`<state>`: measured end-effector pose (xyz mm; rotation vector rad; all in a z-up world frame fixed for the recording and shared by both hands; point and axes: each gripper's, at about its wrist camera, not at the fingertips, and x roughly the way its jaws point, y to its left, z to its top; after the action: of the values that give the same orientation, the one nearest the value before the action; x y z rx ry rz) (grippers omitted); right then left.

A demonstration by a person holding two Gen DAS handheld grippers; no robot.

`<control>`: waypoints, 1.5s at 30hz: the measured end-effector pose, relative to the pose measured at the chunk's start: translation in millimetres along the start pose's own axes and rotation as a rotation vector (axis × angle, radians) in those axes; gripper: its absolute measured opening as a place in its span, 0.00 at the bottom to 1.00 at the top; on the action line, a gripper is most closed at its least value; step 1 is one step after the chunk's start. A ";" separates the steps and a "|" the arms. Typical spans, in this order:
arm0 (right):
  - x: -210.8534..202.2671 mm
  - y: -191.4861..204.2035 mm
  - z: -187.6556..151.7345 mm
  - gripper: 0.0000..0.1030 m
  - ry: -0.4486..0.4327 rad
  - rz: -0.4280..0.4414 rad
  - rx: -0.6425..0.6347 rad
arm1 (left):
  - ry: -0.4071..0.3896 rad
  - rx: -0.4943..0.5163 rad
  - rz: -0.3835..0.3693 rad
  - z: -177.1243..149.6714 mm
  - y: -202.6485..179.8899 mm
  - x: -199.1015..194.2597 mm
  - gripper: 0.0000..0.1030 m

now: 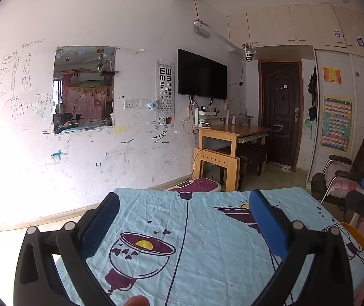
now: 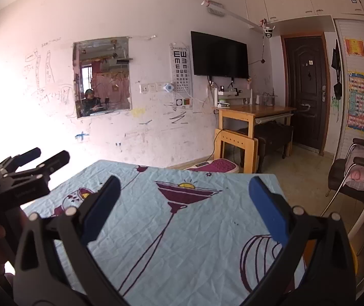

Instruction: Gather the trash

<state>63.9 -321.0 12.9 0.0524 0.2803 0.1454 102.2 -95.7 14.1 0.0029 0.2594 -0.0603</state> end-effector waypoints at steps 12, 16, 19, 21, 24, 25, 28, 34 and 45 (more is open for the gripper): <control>-10.7 2.5 -0.5 0.94 -0.016 0.006 -0.002 | 0.029 -0.012 -0.009 -2.1 6.5 -6.1 0.94; -10.7 2.6 -0.9 0.94 -0.017 0.005 -0.001 | 0.027 -0.012 -0.008 -2.5 5.4 -7.9 0.94; -12.3 2.8 -1.1 0.94 -0.019 0.004 -0.001 | 0.028 -0.011 -0.011 -1.7 5.5 -8.3 0.94; -12.9 2.7 -0.8 0.94 -0.021 0.006 -0.001 | 0.028 -0.010 -0.012 -1.1 5.9 -8.9 0.94; -15.5 2.8 -0.3 0.94 -0.023 0.006 -0.002 | 0.030 -0.008 -0.013 -1.4 6.0 -8.9 0.94; -15.4 2.8 -0.4 0.94 -0.022 0.006 -0.002 | 0.030 -0.008 -0.013 -1.5 6.3 -8.7 0.94; -16.5 4.0 0.7 0.94 -0.024 0.006 -0.007 | 0.034 -0.010 -0.013 -2.0 6.7 -8.5 0.94; -16.1 4.7 1.0 0.94 -0.020 0.007 -0.011 | 0.037 -0.011 -0.010 -3.9 7.8 -8.7 0.94; -16.8 6.0 0.7 0.94 -0.017 0.011 -0.013 | 0.046 0.005 -0.009 -5.5 6.0 -7.2 0.94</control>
<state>47.3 -317.7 18.5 0.0418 0.2617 0.1578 94.1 -89.3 10.6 0.0078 0.3048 -0.0694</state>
